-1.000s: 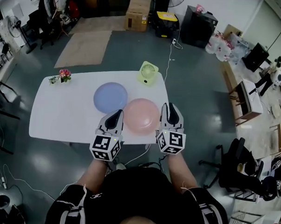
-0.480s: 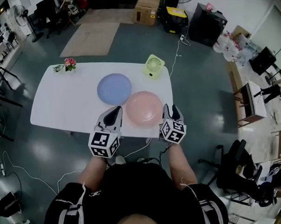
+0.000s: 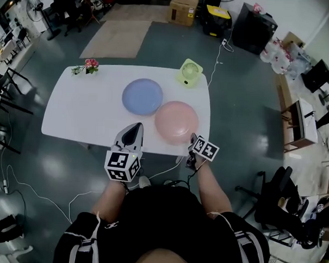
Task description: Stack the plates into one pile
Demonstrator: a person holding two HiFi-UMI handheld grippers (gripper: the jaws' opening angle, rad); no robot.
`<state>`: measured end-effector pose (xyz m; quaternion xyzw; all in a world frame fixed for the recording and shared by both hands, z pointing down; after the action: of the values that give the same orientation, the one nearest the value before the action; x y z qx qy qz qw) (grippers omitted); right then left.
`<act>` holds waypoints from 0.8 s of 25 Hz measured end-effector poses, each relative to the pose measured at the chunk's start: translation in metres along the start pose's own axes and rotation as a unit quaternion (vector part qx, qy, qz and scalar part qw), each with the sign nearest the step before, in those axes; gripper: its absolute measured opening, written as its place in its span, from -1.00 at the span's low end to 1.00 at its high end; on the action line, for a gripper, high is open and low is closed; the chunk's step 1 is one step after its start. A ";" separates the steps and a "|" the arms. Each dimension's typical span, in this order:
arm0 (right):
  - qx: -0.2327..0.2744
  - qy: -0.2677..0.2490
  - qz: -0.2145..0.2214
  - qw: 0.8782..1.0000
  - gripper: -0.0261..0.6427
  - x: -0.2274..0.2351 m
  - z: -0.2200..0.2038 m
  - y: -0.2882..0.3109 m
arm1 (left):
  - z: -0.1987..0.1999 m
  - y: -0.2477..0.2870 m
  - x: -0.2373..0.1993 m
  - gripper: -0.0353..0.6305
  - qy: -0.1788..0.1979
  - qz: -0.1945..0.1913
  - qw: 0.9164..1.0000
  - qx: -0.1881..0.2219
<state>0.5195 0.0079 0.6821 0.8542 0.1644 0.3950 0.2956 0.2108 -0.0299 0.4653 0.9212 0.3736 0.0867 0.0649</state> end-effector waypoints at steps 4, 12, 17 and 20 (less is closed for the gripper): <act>-0.061 0.067 0.008 0.996 -0.41 0.015 -0.014 0.017 | -0.003 -0.006 0.003 -0.86 0.001 0.009 1.000 -0.007; -0.131 0.228 0.010 0.965 -0.49 0.025 -0.035 0.053 | -0.006 -0.020 -0.006 -0.86 0.002 0.027 1.000 -0.014; -0.129 0.296 0.013 0.946 -0.73 0.029 -0.027 0.057 | -0.011 -0.020 -0.011 -0.86 -0.001 0.040 0.999 -0.018; -0.113 0.311 0.015 0.943 -0.74 0.027 -0.025 0.053 | -0.011 -0.022 -0.019 -0.86 -0.003 0.047 0.999 -0.017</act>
<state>0.5198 -0.0098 0.7434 0.6518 0.1899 0.6615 0.3185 0.1800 -0.0272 0.4700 0.9368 0.3282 0.0934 0.0776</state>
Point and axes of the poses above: the fingertips, and each gripper's own axes: y forward along the fingers, x to its right, z out of its top, the point moved 7 cm from there along -y, backward along the fingers, and after that the axes turned 14 degrees about y, right-handed, at the moved point
